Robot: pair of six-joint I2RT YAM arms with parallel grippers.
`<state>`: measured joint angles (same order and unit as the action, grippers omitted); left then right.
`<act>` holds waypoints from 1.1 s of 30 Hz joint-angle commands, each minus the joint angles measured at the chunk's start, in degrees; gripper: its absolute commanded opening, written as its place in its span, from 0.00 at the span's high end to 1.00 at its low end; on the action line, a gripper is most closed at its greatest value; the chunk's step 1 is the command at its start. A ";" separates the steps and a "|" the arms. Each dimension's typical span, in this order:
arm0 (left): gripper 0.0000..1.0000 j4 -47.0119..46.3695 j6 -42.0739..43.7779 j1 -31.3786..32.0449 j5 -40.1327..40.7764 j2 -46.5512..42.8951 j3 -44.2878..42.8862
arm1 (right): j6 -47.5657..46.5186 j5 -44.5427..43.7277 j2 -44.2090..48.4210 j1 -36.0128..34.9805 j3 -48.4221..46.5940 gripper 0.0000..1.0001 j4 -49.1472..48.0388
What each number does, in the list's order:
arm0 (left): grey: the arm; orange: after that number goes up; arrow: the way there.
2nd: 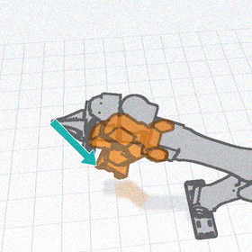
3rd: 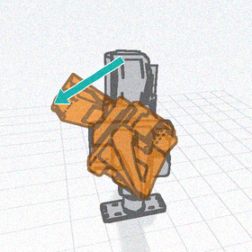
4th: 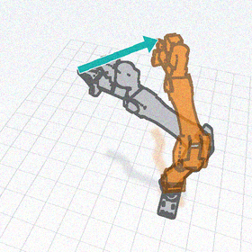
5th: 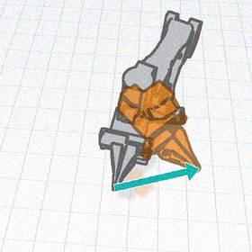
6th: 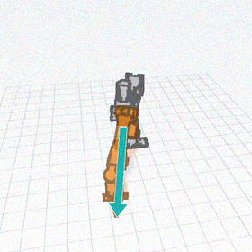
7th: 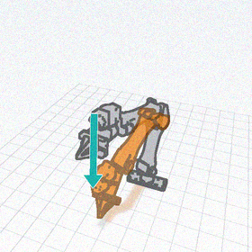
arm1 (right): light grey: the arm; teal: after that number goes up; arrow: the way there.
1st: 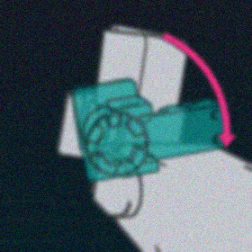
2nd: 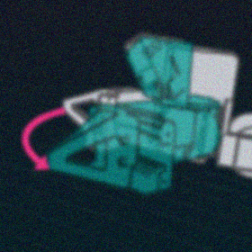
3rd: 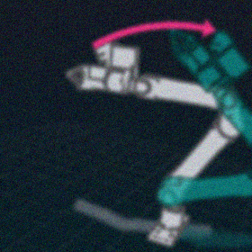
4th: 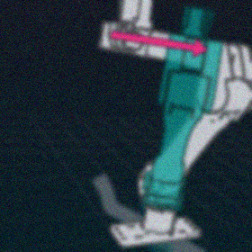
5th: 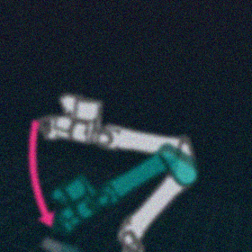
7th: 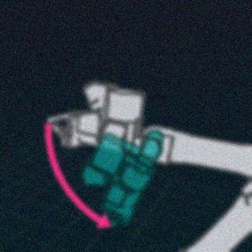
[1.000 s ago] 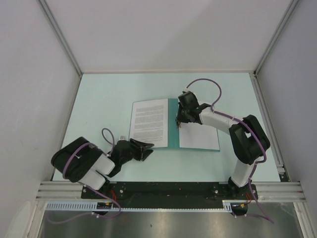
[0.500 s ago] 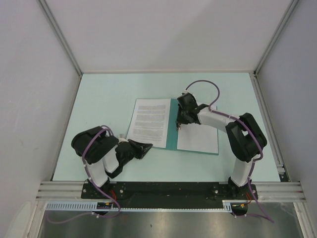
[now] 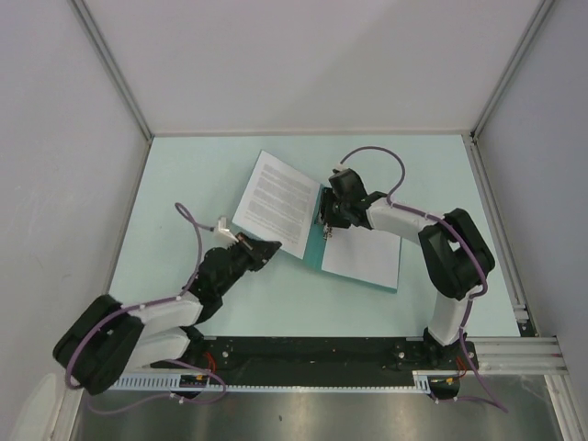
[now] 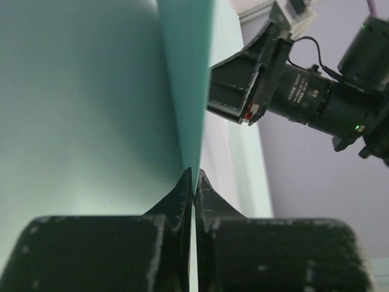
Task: Put the files into the folder
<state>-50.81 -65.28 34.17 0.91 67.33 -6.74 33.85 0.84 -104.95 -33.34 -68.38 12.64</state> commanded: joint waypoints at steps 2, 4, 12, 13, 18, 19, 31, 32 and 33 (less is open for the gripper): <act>1.00 28.11 28.92 1.59 8.05 -10.02 -12.05 | -3.26 0.48 4.22 1.17 -2.02 0.38 5.10; 1.00 35.80 33.88 2.91 9.63 -10.03 -16.52 | -2.74 -0.83 6.84 2.31 -1.93 0.27 8.78; 1.00 50.36 48.22 14.95 26.41 -7.92 -25.15 | -3.43 -1.55 18.27 12.24 2.98 0.12 16.36; 1.00 50.45 48.57 15.91 27.38 -7.74 -26.55 | -3.44 1.50 19.50 13.21 4.73 0.11 16.10; 1.00 52.12 53.76 25.67 34.24 -3.71 -29.64 | 3.12 9.68 28.82 18.13 9.22 0.00 11.63; 1.00 52.30 54.11 26.81 35.55 -2.57 -30.69 | 4.55 10.14 29.88 17.88 9.40 0.00 10.74; 1.00 51.60 56.49 40.00 43.48 10.00 -34.91 | 13.00 -5.66 35.34 6.28 2.99 0.00 11.61; 1.00 51.95 56.31 40.62 43.48 10.80 -35.44 | 12.83 -7.15 35.16 3.92 2.90 0.00 11.96; 1.00 52.12 56.48 41.06 43.65 11.50 -35.79 | 12.91 -9.08 35.07 3.20 2.90 0.01 12.66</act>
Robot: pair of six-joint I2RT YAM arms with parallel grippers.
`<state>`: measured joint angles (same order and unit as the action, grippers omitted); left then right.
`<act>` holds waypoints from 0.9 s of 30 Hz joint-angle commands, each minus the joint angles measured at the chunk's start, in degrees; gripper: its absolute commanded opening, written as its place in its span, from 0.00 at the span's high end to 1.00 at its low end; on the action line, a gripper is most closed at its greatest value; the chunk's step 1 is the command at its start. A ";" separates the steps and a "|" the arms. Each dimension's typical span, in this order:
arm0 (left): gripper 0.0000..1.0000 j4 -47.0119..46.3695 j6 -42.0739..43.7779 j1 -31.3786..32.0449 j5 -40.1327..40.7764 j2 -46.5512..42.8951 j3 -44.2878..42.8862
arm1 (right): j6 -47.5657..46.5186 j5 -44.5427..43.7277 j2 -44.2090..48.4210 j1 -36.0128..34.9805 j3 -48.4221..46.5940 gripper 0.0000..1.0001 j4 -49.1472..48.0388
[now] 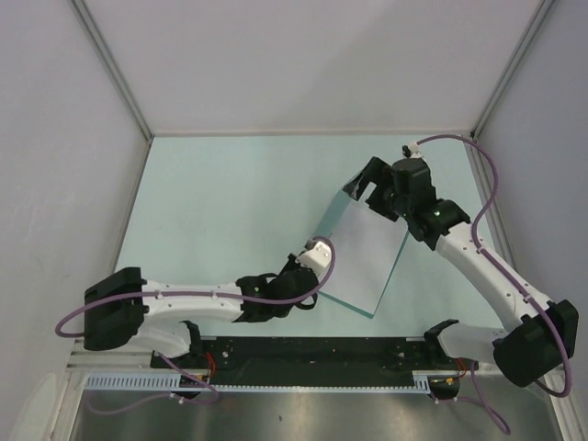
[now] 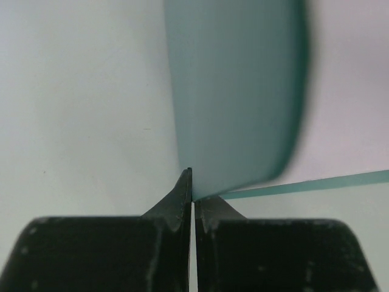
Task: Put the files into the folder
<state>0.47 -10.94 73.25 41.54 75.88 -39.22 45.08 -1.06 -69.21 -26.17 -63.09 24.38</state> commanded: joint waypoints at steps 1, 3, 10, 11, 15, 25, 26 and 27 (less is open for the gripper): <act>1.00 1.11 2.59 2.33 3.28 3.74 -4.01 | 1.68 -8.16 -0.84 -4.84 -2.39 0.02 1.45; 1.00 1.29 3.29 3.47 3.90 5.68 -4.81 | 2.29 -10.79 -1.45 -6.78 -2.39 0.10 3.29; 0.46 6.12 2.76 4.18 -2.41 6.40 -7.98 | 1.08 -5.73 0.21 -1.62 5.15 0.78 3.67; 0.40 5.60 2.85 4.18 -3.73 5.35 -7.37 | -0.33 -3.10 1.87 0.66 9.78 0.88 1.74; 0.03 4.54 3.03 4.18 -13.75 -3.60 -4.81 | -7.71 16.86 2.33 12.70 19.05 1.00 -11.00; 0.00 4.98 -6.80 -2.49 -36.60 -20.06 -3.49 | -21.08 23.50 -15.76 21.69 15.22 0.71 -18.61; 0.01 4.72 -7.60 -4.85 -39.05 -22.07 -3.49 | -22.30 17.73 -16.22 21.87 13.88 0.51 -12.93; 0.00 4.80 -8.65 -6.01 -39.95 -22.96 -3.58 | -22.32 14.37 -16.31 21.78 12.65 0.42 -9.82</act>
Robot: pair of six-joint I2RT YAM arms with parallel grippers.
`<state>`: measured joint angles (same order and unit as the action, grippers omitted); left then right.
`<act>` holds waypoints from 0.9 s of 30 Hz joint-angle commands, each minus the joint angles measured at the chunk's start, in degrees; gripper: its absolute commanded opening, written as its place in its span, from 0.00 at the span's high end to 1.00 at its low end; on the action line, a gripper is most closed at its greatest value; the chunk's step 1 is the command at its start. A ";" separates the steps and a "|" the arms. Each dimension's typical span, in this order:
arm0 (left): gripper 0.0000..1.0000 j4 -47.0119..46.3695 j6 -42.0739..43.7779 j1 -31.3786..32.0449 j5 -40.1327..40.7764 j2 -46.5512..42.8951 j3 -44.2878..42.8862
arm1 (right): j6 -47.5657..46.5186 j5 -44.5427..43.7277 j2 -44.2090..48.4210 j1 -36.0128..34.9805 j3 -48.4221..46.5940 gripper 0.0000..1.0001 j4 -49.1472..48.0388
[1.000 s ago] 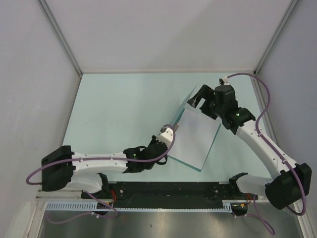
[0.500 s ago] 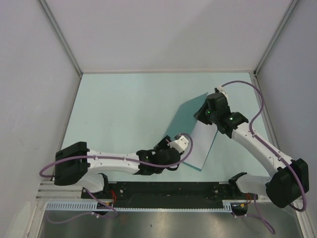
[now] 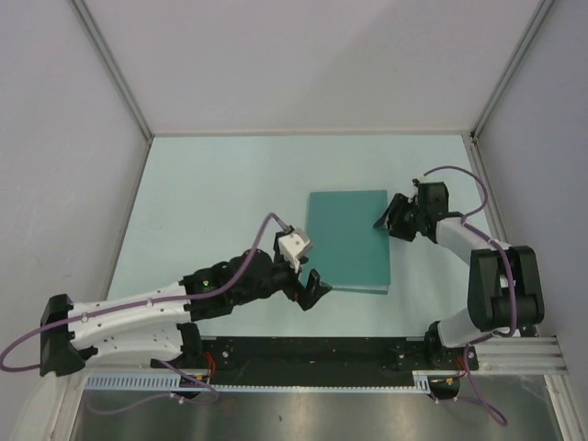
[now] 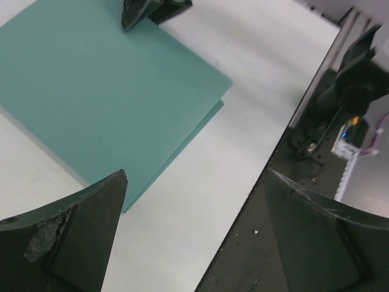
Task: Put the files into the folder
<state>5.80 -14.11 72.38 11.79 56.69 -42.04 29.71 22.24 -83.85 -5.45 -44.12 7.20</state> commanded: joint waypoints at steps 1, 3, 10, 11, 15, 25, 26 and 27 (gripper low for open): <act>0.00 -0.53 -5.58 -6.80 -11.34 -5.43 -1.20 | -7.04 -12.10 -0.53 0.01 -8.25 0.25 11.74; 0.00 0.26 -5.58 -7.95 -13.28 -6.58 -2.60 | -8.09 -20.19 1.93 -1.92 -9.49 0.13 14.93; 0.00 5.18 -6.37 -15.06 -16.19 -6.15 -9.63 | -7.83 -30.06 12.65 -6.23 -12.31 0.00 23.99; 0.00 5.27 -6.89 -15.68 -16.45 -5.97 -10.07 | -7.48 -30.76 14.66 -7.28 -12.66 0.00 24.26; 0.01 4.30 -10.67 -18.24 -18.65 -7.20 -11.82 | -6.78 -35.07 21.53 -17.54 -13.97 0.00 26.54; 0.00 12.74 -7.16 -19.73 -15.58 -10.10 -24.84 | -5.10 -31.92 50.44 -25.92 -12.57 0.00 24.02; 0.00 12.74 -7.42 -19.73 -14.61 -10.71 -24.84 | -5.19 -32.17 50.98 -25.92 -12.66 0.00 23.30; 0.00 12.65 -7.60 -19.82 -14.17 -11.24 -24.76 | -5.63 -32.08 51.07 -25.92 -13.01 0.00 23.21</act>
<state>16.71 -22.26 53.19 -4.51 47.88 -64.49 24.40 -10.07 -35.94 -31.07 -55.90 33.69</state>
